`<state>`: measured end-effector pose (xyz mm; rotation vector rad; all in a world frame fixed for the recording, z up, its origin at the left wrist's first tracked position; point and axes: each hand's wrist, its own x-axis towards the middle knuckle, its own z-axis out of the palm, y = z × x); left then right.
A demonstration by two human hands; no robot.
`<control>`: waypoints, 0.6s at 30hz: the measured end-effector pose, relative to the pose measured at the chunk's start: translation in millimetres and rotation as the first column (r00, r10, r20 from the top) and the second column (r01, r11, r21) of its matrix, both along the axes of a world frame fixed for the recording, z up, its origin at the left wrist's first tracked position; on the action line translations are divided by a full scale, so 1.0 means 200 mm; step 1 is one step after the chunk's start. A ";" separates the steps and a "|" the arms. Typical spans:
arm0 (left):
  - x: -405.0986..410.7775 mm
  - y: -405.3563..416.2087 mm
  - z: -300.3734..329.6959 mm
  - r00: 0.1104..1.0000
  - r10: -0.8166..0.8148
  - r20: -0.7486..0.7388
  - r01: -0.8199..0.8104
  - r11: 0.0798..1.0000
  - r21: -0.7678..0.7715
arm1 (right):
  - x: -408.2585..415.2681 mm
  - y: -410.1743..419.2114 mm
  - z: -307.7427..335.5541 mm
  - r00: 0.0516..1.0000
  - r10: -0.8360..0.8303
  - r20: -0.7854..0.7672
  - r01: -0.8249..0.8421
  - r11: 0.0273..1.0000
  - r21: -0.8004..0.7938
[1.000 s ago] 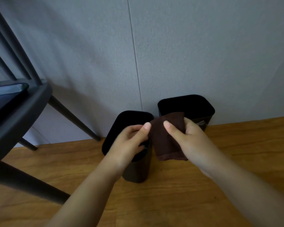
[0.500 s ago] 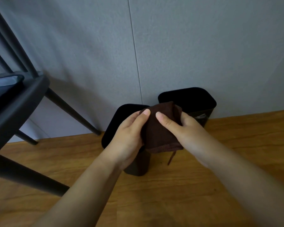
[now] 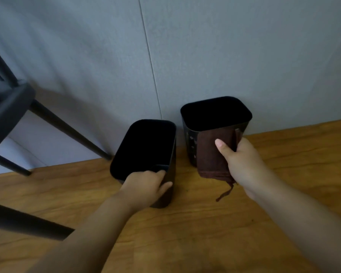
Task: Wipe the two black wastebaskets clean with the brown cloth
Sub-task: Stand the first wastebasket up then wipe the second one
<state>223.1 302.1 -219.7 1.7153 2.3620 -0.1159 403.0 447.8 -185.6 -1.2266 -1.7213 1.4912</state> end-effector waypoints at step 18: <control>-0.05 -0.40 0.03 -0.009 0.385 0.923 -0.962 0.247 -0.113 | -0.03 -0.09 -0.17 0.979 0.119 0.163 -0.142 0.980 0.140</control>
